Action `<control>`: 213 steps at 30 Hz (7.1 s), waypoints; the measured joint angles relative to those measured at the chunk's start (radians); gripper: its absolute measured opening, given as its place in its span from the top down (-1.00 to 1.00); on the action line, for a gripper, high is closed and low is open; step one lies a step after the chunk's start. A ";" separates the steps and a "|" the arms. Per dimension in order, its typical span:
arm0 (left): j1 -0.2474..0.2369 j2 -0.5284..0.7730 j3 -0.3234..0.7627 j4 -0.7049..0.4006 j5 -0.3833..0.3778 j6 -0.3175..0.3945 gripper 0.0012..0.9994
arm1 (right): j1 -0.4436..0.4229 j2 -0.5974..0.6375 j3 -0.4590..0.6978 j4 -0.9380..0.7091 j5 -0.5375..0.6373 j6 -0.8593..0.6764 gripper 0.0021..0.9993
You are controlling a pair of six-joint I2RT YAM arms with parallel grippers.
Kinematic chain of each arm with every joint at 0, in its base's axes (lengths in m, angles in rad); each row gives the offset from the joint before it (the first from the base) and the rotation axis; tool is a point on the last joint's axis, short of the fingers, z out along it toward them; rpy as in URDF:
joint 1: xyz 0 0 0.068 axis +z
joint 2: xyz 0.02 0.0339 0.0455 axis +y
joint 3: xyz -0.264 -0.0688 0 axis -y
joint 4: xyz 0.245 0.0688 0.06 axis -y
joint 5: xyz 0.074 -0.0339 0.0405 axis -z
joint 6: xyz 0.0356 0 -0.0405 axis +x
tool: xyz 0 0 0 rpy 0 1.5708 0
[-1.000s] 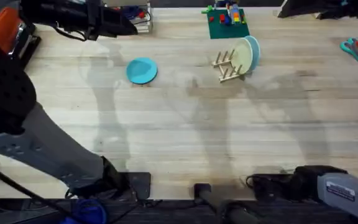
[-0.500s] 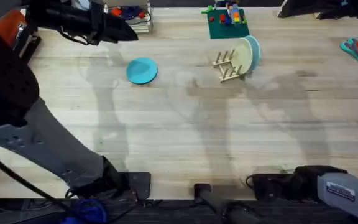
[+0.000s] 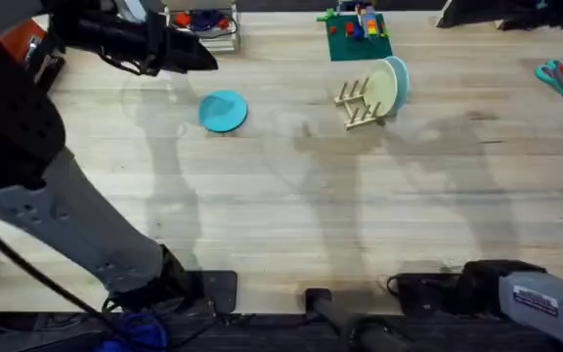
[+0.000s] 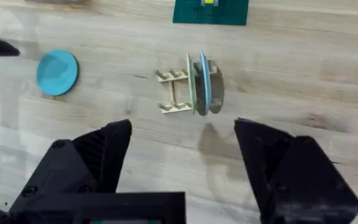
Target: Pick up the plates from the table one by one and place each into a slot on the dish rack.
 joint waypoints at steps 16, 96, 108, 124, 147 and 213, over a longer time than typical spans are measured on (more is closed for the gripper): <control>0.000 0.178 0.000 0.004 0.003 0.004 0.92 | 0.000 0.000 0.000 0.000 0.000 0.000 -0.99; 0.000 0.399 0.224 -0.313 0.022 0.112 0.93 | 0.000 0.000 0.000 0.000 0.000 0.000 -0.99; 0.000 0.392 0.505 -0.512 -0.025 0.152 0.93 | 0.000 0.000 0.000 0.000 0.000 0.000 -0.99; 0.000 0.150 0.507 -0.512 -0.182 -0.004 0.93 | 0.000 0.000 0.000 0.000 0.000 0.000 -0.99; 0.000 0.077 0.507 -0.512 -0.242 -0.064 0.93 | 0.000 0.000 0.000 0.000 0.000 0.000 -0.99; 0.099 0.079 0.312 -0.440 -0.148 0.120 0.92 | 0.000 0.000 0.000 0.000 0.000 0.000 -0.99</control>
